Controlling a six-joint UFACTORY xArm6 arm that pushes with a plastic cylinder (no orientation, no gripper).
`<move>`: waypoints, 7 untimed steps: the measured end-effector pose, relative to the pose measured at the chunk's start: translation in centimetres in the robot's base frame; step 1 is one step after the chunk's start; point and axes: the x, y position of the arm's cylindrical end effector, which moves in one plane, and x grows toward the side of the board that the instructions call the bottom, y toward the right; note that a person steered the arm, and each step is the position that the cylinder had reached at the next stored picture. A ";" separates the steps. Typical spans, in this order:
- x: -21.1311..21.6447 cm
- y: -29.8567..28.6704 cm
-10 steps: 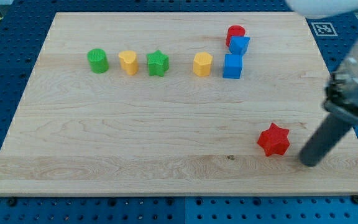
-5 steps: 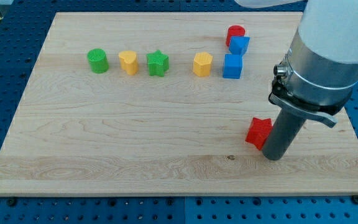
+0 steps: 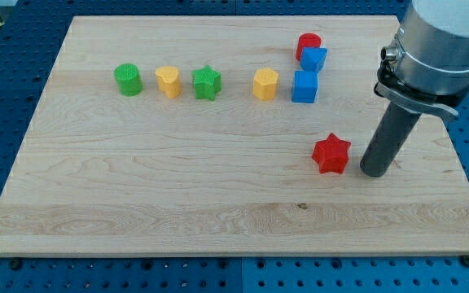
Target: Move the red star to the bottom right of the blue cube
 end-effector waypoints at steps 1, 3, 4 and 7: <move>0.1 -0.1; 0.1 -3.5; 0.1 -5.4; 0.1 -9.5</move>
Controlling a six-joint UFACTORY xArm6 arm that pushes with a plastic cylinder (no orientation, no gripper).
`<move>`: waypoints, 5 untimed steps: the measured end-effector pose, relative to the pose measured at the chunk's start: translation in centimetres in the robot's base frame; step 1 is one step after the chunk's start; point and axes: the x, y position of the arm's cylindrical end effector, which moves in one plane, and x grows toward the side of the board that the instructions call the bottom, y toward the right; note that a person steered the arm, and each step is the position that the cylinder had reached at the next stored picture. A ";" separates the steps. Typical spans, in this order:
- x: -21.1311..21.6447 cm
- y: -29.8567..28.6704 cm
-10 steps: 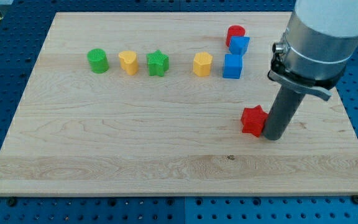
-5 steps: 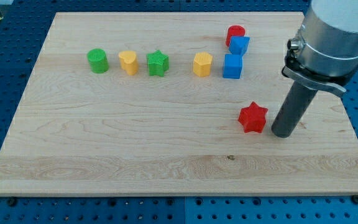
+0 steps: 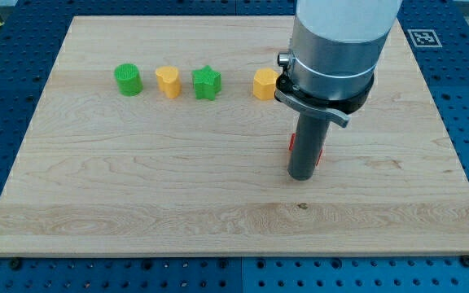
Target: Move the red star to the bottom right of the blue cube
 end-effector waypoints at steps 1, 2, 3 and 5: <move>-0.2 0.0; -1.9 0.0; -4.1 0.1; -7.1 1.0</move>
